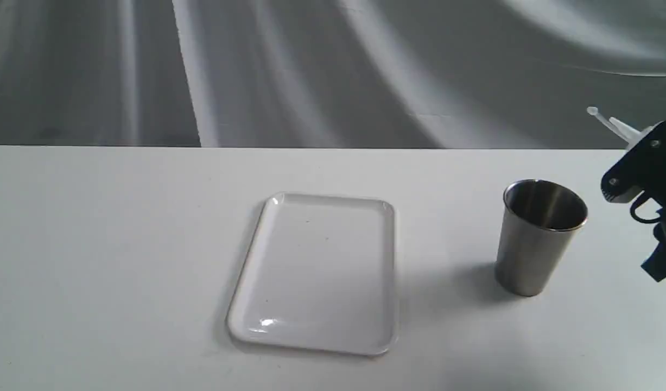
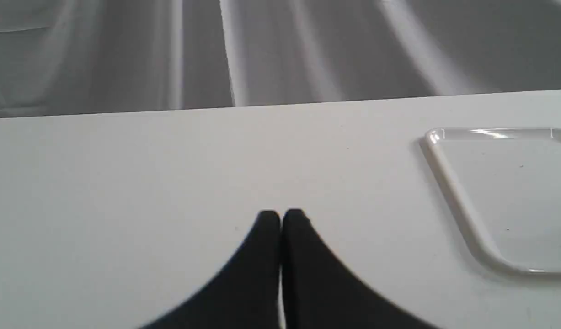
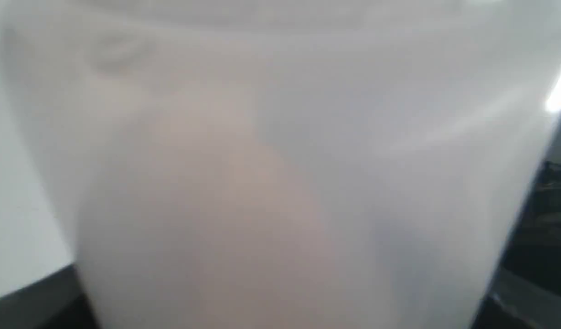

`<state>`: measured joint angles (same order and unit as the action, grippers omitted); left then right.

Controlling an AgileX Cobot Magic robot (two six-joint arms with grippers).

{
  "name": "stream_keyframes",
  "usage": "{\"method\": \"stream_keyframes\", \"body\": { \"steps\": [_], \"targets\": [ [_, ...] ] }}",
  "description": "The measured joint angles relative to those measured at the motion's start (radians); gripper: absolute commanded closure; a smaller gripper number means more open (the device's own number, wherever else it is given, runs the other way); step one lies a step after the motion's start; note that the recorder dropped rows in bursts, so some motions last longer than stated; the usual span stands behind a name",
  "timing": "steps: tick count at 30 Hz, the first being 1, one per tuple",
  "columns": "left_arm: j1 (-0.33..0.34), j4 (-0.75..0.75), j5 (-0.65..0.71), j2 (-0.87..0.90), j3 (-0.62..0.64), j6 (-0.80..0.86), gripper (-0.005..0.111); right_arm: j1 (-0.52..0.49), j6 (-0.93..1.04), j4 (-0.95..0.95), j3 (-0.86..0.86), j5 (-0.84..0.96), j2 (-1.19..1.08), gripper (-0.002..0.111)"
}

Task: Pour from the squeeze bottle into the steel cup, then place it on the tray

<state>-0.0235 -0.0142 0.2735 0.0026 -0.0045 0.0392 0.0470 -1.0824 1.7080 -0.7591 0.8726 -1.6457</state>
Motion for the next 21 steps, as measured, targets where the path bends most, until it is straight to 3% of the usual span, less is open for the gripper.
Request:
{"method": "stream_keyframes", "body": {
  "steps": [21],
  "targets": [
    [0.0,0.0,0.0,0.0,0.0,0.0,0.107,0.0,0.412,0.008,-0.03,0.018,-0.013,0.108]
  ]
}}
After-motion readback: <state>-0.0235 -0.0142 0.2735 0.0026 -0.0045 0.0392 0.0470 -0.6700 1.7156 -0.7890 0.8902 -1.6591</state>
